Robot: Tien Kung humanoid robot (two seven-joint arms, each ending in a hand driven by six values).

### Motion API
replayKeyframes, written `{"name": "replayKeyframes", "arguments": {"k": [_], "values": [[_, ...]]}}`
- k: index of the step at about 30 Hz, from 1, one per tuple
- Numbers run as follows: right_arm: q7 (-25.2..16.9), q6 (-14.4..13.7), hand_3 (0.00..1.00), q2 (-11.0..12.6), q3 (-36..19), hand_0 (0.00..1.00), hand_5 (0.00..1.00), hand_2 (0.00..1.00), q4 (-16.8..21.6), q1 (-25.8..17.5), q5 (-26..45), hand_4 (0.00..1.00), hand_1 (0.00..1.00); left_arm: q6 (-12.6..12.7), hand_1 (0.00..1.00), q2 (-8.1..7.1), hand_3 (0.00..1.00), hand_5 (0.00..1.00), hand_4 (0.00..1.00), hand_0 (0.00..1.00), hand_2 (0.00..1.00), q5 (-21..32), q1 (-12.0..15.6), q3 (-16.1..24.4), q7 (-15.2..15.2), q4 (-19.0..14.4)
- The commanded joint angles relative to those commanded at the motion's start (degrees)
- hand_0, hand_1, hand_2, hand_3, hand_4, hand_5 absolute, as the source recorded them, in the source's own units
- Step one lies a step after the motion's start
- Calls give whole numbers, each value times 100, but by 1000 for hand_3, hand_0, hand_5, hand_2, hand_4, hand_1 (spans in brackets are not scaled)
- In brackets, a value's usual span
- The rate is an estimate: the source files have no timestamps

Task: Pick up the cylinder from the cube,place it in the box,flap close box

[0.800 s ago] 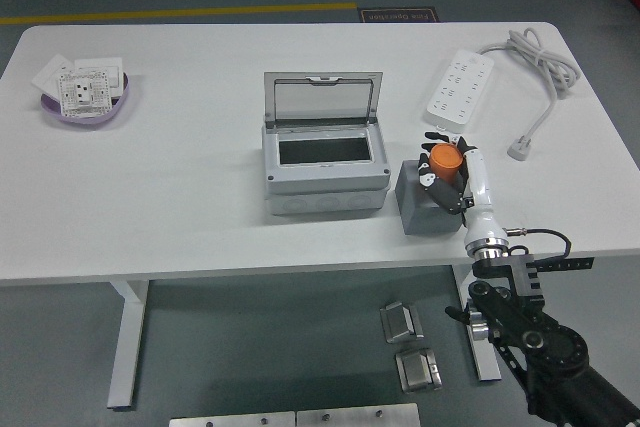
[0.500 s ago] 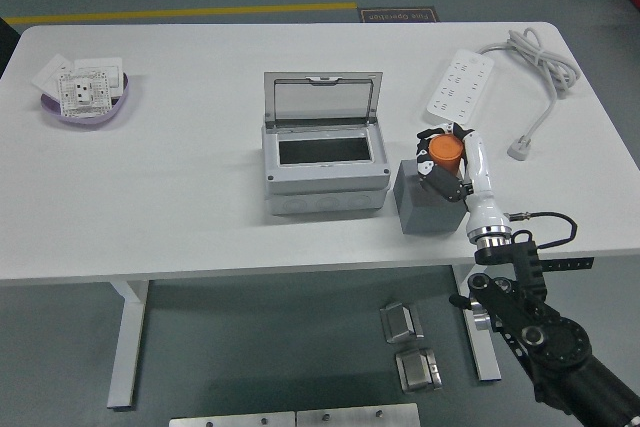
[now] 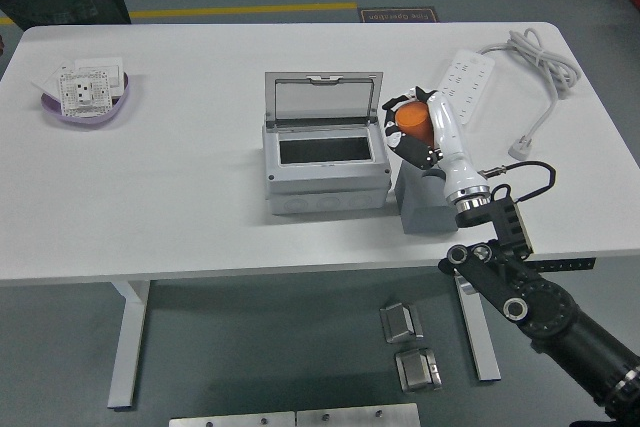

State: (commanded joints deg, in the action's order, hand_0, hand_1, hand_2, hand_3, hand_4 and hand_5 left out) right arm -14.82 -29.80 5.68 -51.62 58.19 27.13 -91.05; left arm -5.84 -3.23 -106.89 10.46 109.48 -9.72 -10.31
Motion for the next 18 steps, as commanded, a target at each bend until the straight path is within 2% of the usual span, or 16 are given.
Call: {"name": "replayKeyframes", "arguments": {"k": [2, 3, 8, 9, 13, 18], "values": [[246, 144, 210, -45, 213, 474, 2, 244, -63, 221, -262, 2, 232, -1, 582, -7, 591, 50, 472, 628, 546, -30, 1, 30, -3, 0], [365, 230, 208, -73, 317, 314, 2, 241, -106, 327, -387, 2, 219, -2, 585, -10, 593, 55, 477, 628, 548, -46, 4, 45, -6, 0], [989, 640, 208, -273, 853, 314, 2, 241, -438, 910, -1016, 2, 219, -5, 585, -32, 593, 55, 477, 628, 548, -133, 10, 127, -16, 0], [1095, 695, 205, -318, 950, 2, 2, 240, -533, 1032, -1119, 2, 151, -6, 587, -37, 595, 64, 483, 627, 549, -139, 8, 130, -18, 0], [1218, 788, 205, -440, 1254, 2, 2, 240, -882, 1371, -1185, 2, 151, -10, 587, -53, 595, 64, 483, 627, 549, -149, -2, 131, -21, 0], [1160, 825, 200, -555, 1620, 2, 2, 233, -1302, 1650, -1009, 2, 138, -13, 589, -79, 595, 69, 487, 626, 550, -182, -17, 145, -25, 0]]}}
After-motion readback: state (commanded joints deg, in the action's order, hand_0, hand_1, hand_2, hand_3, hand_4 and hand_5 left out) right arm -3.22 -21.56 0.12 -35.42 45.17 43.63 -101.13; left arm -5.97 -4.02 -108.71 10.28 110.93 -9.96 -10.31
